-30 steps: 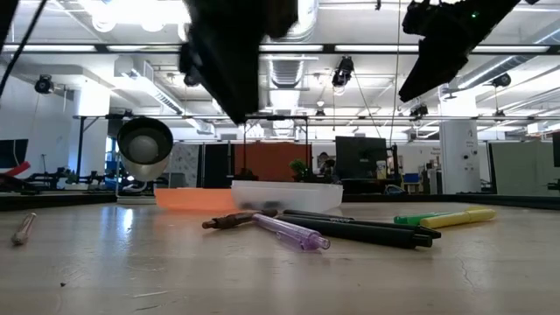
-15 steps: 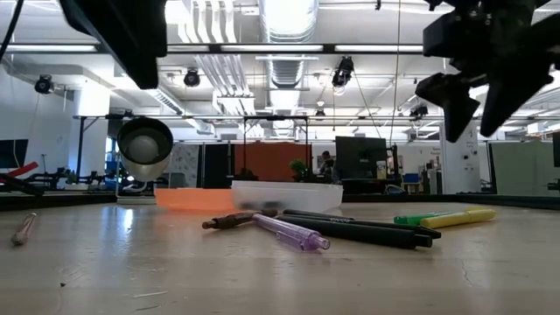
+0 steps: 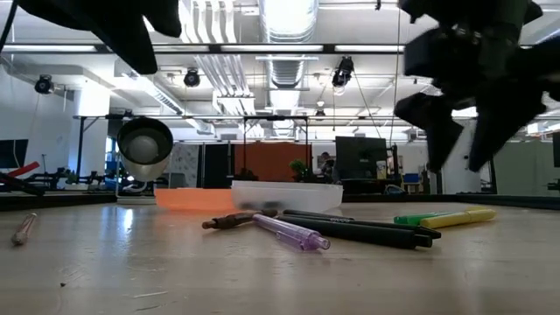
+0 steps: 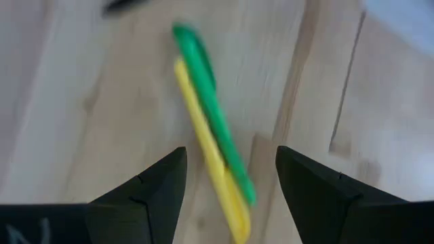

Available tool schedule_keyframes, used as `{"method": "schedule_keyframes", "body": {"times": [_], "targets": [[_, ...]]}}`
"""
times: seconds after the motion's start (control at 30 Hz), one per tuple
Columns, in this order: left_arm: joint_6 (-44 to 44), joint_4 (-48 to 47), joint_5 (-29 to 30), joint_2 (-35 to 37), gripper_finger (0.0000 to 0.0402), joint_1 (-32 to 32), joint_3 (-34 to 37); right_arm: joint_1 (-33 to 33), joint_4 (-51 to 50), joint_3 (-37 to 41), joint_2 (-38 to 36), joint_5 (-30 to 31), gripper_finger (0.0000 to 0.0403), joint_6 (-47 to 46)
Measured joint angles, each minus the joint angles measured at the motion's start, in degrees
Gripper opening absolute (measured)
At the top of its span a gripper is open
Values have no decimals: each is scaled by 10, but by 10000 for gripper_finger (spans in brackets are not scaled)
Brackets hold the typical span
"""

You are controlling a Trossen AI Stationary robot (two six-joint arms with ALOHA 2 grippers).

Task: Pick & place school supplies into a supply box
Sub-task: Put the green pen into the orange supply box

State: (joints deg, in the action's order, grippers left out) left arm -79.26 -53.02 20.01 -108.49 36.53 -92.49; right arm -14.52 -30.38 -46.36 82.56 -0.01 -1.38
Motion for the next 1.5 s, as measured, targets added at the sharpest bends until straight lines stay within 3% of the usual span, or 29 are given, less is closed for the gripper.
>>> {"method": "schedule_keyframes", "body": {"times": [0.17,0.37,0.7,0.87,1.13,1.5], "targets": [[-22,6,42,0,158,10,0,-1,6,-13,44,0,219,-4],[-34,10,47,0,158,12,0,-2,36,-13,94,4,217,-3],[-34,24,56,0,158,12,0,-2,38,-22,73,4,163,12],[-32,18,61,0,158,12,1,-2,44,-20,104,2,145,29],[-34,20,69,0,158,12,9,-2,69,-20,136,2,128,17],[-33,20,71,0,158,12,12,4,62,-19,100,2,132,15]]}}
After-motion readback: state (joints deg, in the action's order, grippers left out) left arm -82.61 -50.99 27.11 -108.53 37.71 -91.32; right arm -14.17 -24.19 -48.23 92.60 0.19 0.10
